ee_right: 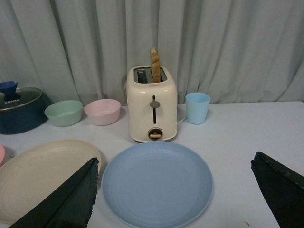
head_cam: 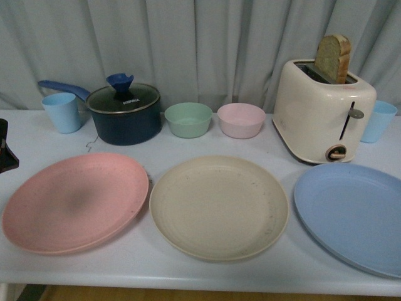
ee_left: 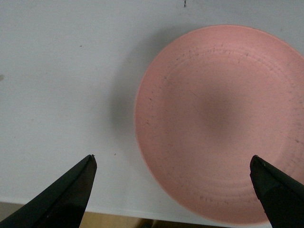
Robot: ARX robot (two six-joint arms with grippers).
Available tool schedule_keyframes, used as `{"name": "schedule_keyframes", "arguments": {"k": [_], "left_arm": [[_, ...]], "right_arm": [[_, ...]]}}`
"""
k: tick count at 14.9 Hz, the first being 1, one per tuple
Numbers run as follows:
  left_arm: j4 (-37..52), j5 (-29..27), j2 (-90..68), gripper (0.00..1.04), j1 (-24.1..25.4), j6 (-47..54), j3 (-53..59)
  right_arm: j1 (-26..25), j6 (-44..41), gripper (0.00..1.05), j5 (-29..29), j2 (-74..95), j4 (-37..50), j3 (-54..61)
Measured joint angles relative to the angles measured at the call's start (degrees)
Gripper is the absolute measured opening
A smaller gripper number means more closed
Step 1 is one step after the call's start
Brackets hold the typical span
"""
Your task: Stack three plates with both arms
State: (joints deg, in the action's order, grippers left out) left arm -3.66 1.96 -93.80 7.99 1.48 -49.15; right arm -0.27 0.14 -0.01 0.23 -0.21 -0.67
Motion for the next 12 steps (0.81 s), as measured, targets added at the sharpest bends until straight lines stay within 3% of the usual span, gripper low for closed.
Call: {"name": "schedule_keyframes", "arguments": {"k": [5,11,12], "left_arm": [[-1.46,2.58,-16.52,0.98,1.64,2.69,-11.85],[-1.03,4.07,-27.17,0.98,4.66,5.01,-16.55],[-1.27,4.33,-27.96,0.88,4.92,4.72,-17.49]], "right_arm": [[0.0,0.0,0.98,0.0,0.0,0.0,0.0],[0.0,0.0,0.98,0.0,0.0,0.02,0.0],[0.0,0.0,0.98,0.0,0.0,0.0,0.0]]}}
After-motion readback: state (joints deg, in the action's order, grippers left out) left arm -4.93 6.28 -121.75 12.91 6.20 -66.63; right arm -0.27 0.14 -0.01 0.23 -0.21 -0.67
